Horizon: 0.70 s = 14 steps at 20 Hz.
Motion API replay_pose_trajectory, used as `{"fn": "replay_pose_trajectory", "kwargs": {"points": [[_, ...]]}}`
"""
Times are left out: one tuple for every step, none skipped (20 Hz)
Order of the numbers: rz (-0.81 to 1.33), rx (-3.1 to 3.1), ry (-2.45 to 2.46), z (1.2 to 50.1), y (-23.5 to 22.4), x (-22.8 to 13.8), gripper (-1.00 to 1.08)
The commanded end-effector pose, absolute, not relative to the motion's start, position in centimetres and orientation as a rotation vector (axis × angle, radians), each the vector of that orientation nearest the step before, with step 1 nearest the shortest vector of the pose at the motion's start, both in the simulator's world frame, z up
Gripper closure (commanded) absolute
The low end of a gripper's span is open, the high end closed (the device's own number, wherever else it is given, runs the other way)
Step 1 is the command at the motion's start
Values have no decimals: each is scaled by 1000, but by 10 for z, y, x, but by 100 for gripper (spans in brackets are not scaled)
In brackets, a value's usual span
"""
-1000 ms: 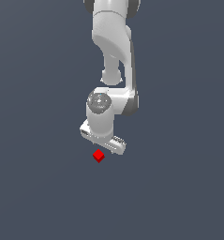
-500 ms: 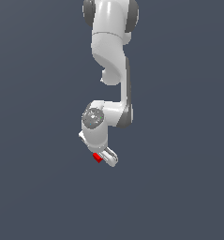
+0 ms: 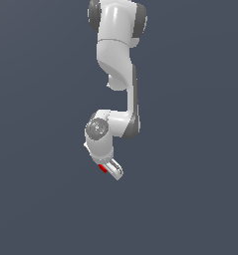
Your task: Pick up the red cube and move it to a goal position.
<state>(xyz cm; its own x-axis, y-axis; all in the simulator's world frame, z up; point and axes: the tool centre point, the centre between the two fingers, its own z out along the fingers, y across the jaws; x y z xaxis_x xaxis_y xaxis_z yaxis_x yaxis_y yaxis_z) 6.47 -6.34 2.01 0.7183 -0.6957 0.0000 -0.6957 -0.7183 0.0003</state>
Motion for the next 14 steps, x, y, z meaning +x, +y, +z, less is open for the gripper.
{"fn": "replay_pose_trajectory", "kwargs": {"points": [[0, 2911, -1181, 20, -64, 65, 108], [0, 2911, -1181, 20, -64, 65, 108], [0, 2911, -1181, 20, -64, 65, 108], [0, 2911, -1181, 20, -64, 65, 108], [0, 2911, -1181, 20, -64, 65, 108], [0, 2911, -1181, 20, -64, 65, 108], [0, 2911, -1180, 20, -63, 65, 108], [0, 2911, -1180, 20, -63, 65, 108], [0, 2911, -1180, 21, -63, 65, 108], [0, 2911, -1180, 22, -63, 64, 108], [0, 2911, -1180, 24, -63, 64, 108], [0, 2911, -1180, 26, -62, 64, 108], [0, 2911, -1180, 29, -62, 63, 108], [0, 2911, -1180, 32, -62, 62, 108]]}}
